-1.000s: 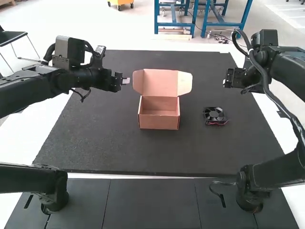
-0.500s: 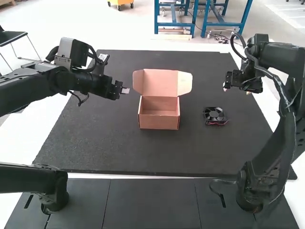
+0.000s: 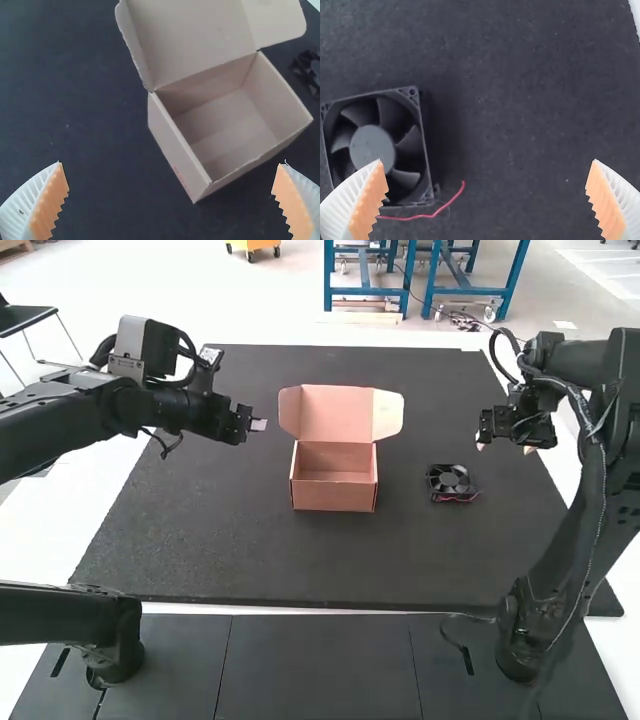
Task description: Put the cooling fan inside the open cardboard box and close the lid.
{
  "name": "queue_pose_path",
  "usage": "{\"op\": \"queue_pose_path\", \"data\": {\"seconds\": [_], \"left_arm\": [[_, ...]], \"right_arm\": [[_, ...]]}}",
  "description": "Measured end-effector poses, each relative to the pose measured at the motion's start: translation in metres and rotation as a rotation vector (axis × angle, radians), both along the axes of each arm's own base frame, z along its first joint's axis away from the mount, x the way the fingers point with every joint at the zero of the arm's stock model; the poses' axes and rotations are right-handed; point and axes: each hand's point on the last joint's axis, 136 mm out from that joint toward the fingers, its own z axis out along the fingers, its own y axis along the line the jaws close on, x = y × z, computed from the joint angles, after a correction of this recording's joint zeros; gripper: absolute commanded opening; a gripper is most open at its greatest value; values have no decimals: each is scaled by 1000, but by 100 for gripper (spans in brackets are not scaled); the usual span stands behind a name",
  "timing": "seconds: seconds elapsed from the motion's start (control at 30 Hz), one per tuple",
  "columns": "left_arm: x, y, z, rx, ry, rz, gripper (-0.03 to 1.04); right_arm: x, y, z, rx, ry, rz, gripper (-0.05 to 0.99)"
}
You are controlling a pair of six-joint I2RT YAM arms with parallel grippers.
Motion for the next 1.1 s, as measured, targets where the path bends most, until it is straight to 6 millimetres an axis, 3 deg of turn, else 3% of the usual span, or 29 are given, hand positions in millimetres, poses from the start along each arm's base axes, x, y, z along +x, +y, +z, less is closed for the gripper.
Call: {"op": "queue_pose_path", "data": {"seconds": [0.43,0.77,1.1], "left_arm": [[2,0,2,-24,3,17,96],[5,-1,17,-45,-23,25,96],[4,-1,16,-58,-1,38,96]], "right_arm": [[-17,7,-43,0,123,67,91],[-15,7,-67,6,164,73,91],[-10,9,-84,29,200,78,91]]}}
